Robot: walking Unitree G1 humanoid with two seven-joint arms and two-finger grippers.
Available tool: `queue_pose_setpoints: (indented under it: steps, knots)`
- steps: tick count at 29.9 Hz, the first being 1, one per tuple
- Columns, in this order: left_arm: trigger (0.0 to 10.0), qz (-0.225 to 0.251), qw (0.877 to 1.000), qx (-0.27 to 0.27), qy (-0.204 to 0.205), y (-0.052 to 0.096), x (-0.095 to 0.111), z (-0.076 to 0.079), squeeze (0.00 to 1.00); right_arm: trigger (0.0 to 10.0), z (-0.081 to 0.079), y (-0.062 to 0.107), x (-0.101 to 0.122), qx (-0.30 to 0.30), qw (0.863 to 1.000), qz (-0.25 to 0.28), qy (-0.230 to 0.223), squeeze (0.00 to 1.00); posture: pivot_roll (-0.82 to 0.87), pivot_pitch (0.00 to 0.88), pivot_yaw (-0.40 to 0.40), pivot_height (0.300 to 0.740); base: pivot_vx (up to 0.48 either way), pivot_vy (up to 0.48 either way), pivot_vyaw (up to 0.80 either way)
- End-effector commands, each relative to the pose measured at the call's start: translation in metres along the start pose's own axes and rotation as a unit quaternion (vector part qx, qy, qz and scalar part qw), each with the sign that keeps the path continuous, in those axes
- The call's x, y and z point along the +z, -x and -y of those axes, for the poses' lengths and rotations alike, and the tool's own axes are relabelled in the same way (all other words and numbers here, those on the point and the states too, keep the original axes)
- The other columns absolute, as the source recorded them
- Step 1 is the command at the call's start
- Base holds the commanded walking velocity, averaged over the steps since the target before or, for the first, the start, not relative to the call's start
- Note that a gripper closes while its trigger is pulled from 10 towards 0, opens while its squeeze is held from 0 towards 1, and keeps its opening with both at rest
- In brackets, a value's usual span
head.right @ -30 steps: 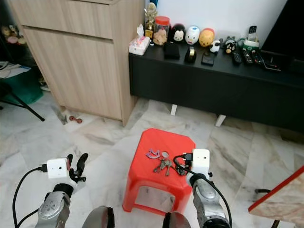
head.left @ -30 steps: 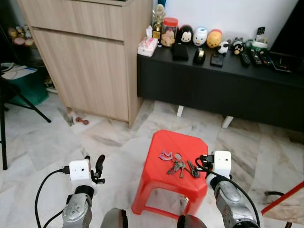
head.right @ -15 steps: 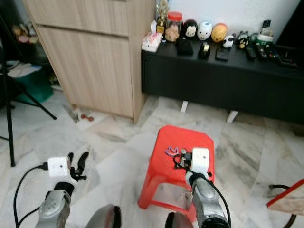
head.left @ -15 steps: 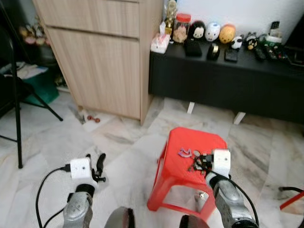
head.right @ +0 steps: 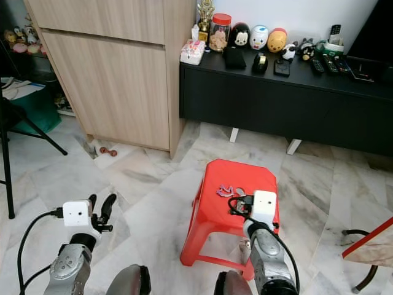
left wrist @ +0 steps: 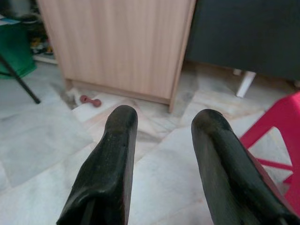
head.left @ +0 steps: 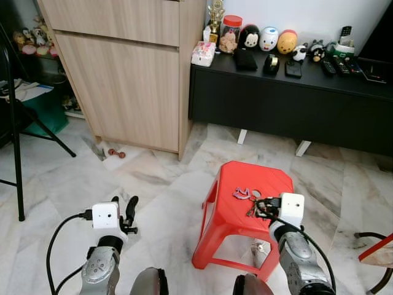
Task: Hang keys on a hook
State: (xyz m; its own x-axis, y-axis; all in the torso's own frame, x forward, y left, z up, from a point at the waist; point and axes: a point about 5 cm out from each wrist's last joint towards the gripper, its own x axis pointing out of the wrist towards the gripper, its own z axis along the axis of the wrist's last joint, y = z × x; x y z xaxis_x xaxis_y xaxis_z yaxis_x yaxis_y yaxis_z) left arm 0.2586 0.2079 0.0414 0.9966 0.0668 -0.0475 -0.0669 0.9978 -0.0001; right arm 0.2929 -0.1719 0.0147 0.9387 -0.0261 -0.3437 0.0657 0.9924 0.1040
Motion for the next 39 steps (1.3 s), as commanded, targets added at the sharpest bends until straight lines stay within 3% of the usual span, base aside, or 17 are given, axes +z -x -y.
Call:
queue_pose_setpoints:
  steps: [1, 9, 39]
  knots:
    - [10.0, -0.002, 1.0, -0.009, -0.001, -0.0011, 0.0004, 0.0043, 0.0, 10.0, 0.0074, 0.0004, 0.0002, -0.011, 1.0, -0.001, -0.003, 0.0, 0.15, 0.069, -0.086, 0.636, 0.0, 0.0, -0.67]
    - [10.0, 0.001, 1.0, -0.01, -0.003, -0.0015, 0.0017, 0.0049, 0.0, 10.0, 0.0043, 0.0006, 0.003, -0.005, 1.0, 0.013, 0.0, 0.0, 0.15, 0.068, -0.087, 0.636, 0.0, 0.0, -0.07]
    - [10.0, 0.004, 1.0, -0.012, -0.006, -0.0025, 0.0033, 0.0043, 0.0, 10.0, 0.0044, 0.0006, 0.0025, -0.006, 1.0, 0.012, 0.003, 0.0, 0.15, 0.066, -0.088, 0.636, 0.291, 0.0, 0.0]
